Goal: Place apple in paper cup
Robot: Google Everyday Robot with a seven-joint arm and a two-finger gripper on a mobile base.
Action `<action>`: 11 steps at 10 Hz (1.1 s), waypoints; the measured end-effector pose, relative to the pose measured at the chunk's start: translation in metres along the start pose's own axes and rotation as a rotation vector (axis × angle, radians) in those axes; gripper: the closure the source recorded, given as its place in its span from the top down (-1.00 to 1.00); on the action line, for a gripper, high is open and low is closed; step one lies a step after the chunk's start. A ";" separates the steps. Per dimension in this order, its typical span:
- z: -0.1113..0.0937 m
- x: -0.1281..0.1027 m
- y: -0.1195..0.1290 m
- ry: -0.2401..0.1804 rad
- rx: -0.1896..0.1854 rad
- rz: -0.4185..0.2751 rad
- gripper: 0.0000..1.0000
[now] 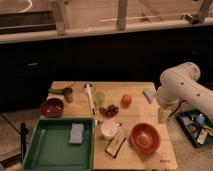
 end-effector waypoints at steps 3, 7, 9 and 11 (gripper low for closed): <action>0.008 -0.005 -0.003 -0.006 0.001 -0.017 0.60; 0.029 -0.016 -0.023 -0.025 0.013 -0.045 0.60; 0.036 -0.018 -0.028 -0.031 0.015 -0.052 0.60; 0.044 -0.020 -0.034 -0.039 0.020 -0.064 0.60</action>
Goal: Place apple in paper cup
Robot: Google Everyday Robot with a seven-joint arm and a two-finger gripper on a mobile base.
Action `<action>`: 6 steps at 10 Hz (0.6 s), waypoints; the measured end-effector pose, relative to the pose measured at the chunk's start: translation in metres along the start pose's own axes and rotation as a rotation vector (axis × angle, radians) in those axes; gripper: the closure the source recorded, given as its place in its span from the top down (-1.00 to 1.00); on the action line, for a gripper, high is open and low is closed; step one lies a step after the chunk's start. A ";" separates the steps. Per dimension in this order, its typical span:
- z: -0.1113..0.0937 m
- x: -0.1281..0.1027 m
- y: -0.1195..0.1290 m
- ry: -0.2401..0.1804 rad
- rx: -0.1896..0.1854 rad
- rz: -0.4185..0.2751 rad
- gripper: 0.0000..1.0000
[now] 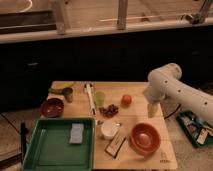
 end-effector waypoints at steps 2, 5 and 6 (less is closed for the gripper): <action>0.015 -0.004 -0.014 -0.010 0.005 -0.018 0.60; 0.024 -0.004 -0.019 -0.017 0.009 -0.038 0.60; 0.026 -0.005 -0.021 -0.018 0.011 -0.044 0.60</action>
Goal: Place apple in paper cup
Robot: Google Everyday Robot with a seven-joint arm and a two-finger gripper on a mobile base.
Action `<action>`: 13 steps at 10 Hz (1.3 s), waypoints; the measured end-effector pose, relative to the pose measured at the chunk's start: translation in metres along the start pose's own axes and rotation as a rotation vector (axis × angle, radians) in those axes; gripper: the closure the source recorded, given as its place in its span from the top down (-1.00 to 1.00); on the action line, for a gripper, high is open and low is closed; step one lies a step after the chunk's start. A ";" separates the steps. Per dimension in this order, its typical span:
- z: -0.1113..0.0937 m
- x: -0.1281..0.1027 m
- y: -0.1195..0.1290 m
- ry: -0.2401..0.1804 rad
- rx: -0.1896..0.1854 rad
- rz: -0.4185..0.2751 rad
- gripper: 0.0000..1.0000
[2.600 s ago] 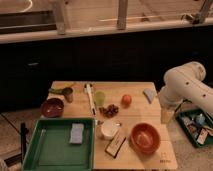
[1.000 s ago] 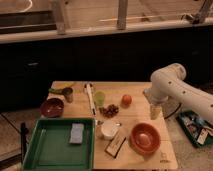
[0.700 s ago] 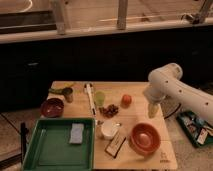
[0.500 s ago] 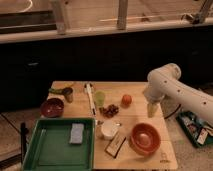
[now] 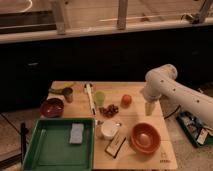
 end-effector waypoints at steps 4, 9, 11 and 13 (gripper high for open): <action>0.015 -0.003 -0.015 -0.011 0.007 -0.036 0.60; 0.026 -0.005 -0.027 -0.021 0.015 -0.083 0.60; 0.030 -0.009 -0.032 -0.028 0.016 -0.104 0.60; 0.035 -0.013 -0.038 -0.037 0.018 -0.140 0.60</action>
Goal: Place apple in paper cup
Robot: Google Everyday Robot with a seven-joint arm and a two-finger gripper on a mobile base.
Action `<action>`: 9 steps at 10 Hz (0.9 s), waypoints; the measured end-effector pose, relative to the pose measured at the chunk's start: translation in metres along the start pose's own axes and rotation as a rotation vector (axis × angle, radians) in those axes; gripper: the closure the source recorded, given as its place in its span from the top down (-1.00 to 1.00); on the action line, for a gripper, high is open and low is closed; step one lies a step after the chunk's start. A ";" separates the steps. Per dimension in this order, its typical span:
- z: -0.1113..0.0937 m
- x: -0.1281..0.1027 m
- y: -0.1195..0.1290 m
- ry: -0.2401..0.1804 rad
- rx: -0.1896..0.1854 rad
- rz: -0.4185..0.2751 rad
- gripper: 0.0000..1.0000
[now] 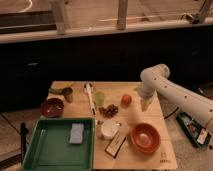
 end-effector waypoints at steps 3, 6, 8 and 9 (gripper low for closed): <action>0.006 -0.005 -0.009 -0.011 0.002 -0.045 0.60; 0.013 -0.012 -0.016 -0.022 0.002 -0.096 0.60; 0.016 -0.017 -0.021 -0.030 0.002 -0.124 0.60; 0.018 -0.018 -0.022 -0.034 0.001 -0.144 0.60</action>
